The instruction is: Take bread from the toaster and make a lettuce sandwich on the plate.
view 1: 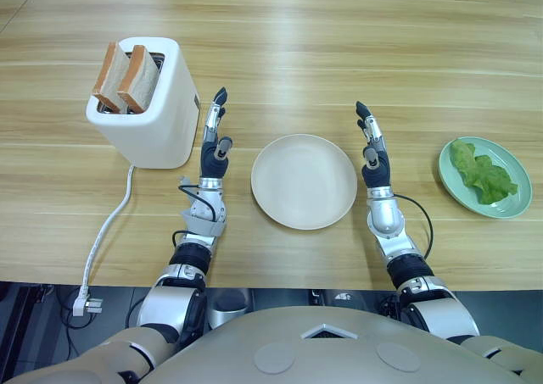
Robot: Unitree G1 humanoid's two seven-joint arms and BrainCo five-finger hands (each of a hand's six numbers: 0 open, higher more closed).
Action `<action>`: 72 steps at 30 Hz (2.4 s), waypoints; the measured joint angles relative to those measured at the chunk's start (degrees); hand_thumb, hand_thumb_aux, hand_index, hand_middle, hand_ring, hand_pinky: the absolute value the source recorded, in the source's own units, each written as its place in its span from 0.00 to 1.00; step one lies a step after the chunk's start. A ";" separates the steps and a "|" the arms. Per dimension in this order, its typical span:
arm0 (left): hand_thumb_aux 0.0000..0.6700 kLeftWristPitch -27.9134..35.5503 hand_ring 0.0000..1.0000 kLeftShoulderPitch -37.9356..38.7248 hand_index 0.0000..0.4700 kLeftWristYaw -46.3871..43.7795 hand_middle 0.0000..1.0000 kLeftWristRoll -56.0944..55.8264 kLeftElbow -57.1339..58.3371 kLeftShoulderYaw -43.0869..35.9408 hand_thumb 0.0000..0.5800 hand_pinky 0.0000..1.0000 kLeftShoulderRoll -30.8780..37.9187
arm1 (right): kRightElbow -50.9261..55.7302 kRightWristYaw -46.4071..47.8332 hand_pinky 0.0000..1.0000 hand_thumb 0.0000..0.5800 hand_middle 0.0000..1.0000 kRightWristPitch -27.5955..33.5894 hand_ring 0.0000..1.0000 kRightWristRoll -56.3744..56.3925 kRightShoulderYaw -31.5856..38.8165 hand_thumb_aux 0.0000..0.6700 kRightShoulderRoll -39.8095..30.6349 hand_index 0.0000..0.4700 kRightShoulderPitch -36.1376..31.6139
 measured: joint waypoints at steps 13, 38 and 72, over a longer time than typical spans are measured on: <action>0.00 -0.14 0.00 0.00 0.00 0.70 0.00 0.71 0.04 -0.01 0.00 0.00 0.45 | 1.11 -0.70 0.00 0.00 0.00 -1.33 0.00 -3.12 -0.19 0.00 0.25 0.00 -0.27; 0.00 31.98 0.00 -3.36 0.00 19.20 0.00 26.41 -3.38 16.38 0.00 0.00 36.07 | 5.50 -3.84 0.00 0.00 0.00 -2.44 0.00 -6.79 -0.36 0.00 -0.02 0.00 -3.20; 1.00 50.94 1.00 -9.29 0.98 2.45 1.00 23.09 -19.83 0.19 1.00 1.00 37.52 | 6.94 -4.67 0.00 0.00 0.00 -2.58 0.00 -7.81 0.77 0.00 0.18 0.00 -4.52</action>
